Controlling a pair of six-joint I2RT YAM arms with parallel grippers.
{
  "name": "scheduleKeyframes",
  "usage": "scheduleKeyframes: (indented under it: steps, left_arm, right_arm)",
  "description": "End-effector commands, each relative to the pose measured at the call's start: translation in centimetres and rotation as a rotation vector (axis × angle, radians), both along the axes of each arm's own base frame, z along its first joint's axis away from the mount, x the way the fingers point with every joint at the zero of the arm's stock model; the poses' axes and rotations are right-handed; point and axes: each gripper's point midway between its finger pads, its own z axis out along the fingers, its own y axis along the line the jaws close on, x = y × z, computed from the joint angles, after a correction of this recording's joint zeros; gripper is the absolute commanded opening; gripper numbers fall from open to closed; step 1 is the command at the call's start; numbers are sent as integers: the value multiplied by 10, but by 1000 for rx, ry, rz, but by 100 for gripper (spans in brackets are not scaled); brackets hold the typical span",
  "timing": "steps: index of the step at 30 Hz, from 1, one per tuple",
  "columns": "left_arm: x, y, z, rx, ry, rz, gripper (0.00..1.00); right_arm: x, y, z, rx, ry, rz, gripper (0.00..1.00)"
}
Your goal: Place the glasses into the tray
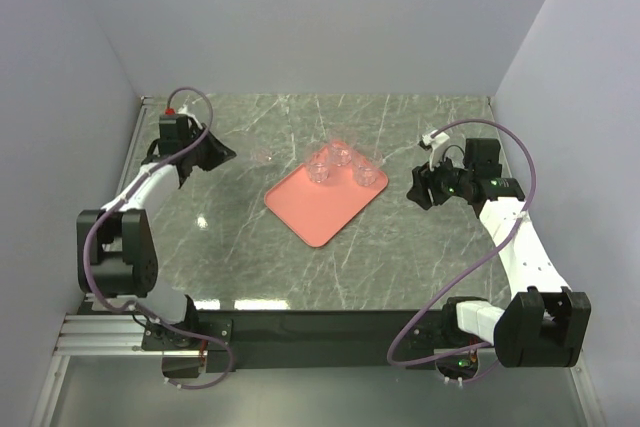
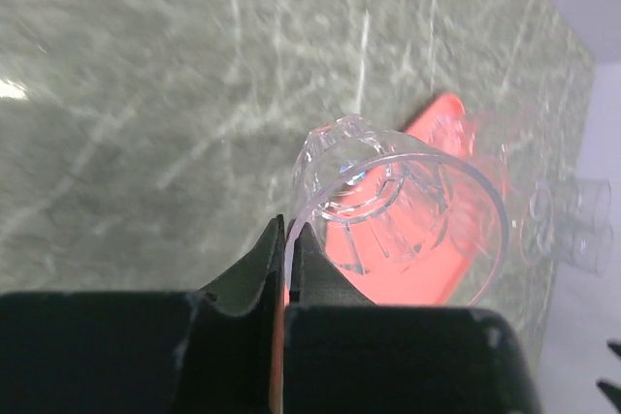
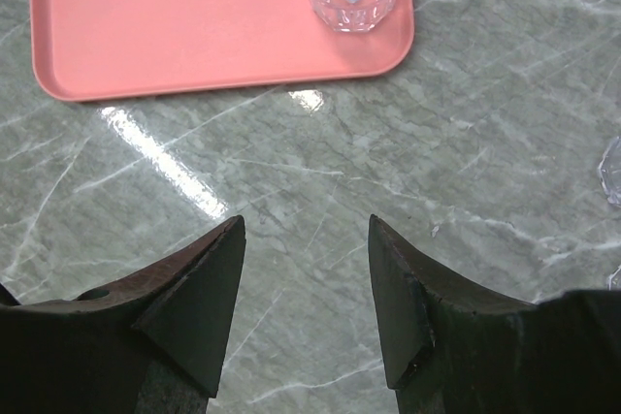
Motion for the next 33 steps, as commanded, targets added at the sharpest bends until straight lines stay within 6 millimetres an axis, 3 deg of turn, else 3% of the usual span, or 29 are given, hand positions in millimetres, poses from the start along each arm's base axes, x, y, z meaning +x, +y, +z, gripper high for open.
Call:
scheduleKeyframes:
  steps: [1,8,16,33]
  left_arm:
    - [-9,-29,35,-45,-136,-98,0]
    - [-30,-62,35,-62,-159,-182,0]
    - [-42,-91,14,-66,-119,-245,0]
    - [-36,-128,-8,-19,-63,-292,0]
  right_arm:
    - [1,-2,5,3,-36,3,61]
    - [1,-2,4,3,-32,1,61]
    - [1,-3,4,2,-31,-1,61]
    - [1,-4,3,2,-29,-3,61]
